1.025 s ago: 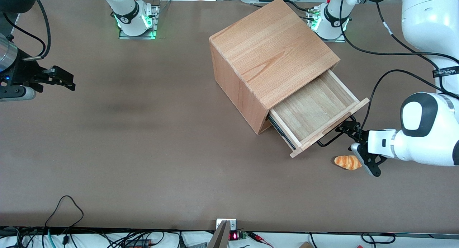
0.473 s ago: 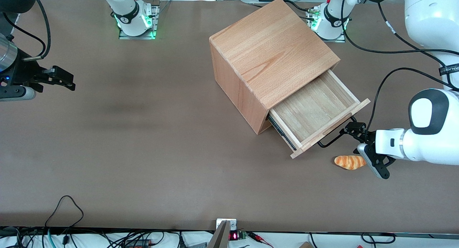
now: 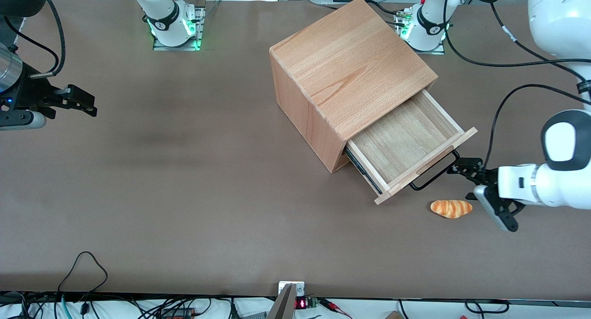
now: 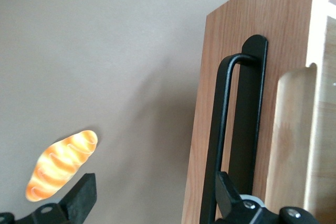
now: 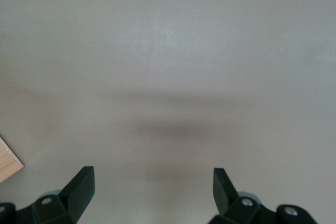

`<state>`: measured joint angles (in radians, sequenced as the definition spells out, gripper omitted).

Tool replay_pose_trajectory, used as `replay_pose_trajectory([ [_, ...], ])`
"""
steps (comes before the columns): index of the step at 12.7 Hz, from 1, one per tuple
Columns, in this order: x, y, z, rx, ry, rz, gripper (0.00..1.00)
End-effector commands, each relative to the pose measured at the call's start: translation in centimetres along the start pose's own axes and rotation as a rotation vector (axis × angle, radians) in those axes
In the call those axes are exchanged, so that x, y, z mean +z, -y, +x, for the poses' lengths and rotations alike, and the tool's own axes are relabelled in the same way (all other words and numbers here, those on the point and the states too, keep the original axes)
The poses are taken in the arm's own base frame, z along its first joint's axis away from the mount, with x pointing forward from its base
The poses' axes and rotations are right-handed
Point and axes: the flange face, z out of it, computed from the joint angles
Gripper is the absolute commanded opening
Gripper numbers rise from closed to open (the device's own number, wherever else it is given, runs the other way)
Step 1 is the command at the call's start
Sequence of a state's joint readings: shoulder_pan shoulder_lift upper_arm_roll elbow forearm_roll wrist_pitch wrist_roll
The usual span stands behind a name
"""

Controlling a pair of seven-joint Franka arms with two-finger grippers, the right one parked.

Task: Open top drawer with left arm

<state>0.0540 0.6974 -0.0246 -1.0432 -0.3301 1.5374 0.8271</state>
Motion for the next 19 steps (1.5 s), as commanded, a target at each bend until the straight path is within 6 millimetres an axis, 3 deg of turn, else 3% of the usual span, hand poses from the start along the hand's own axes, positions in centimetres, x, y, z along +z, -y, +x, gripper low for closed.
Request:
replay_pose_trajectory([
  [1, -3.7, -0.9, -1.2, -0.015, -0.018, 0.030, 1.00],
  [4, -8.6, -1.0, -3.8, -0.050, -0.055, 0.088, 1.00],
  [6, -11.7, -2.1, -5.0, -0.054, -0.008, 0.195, 1.00],
  [10, -15.6, -4.5, -6.7, -0.155, 0.012, 0.286, 1.00],
  [14, -17.8, -6.9, -7.7, -0.393, 0.027, 0.342, 1.00],
  [16, -18.8, -7.6, -8.0, -0.600, -0.020, 0.357, 1.00],
  [19, -18.9, -8.5, -8.1, -0.697, -0.011, 0.343, 1.00],
])
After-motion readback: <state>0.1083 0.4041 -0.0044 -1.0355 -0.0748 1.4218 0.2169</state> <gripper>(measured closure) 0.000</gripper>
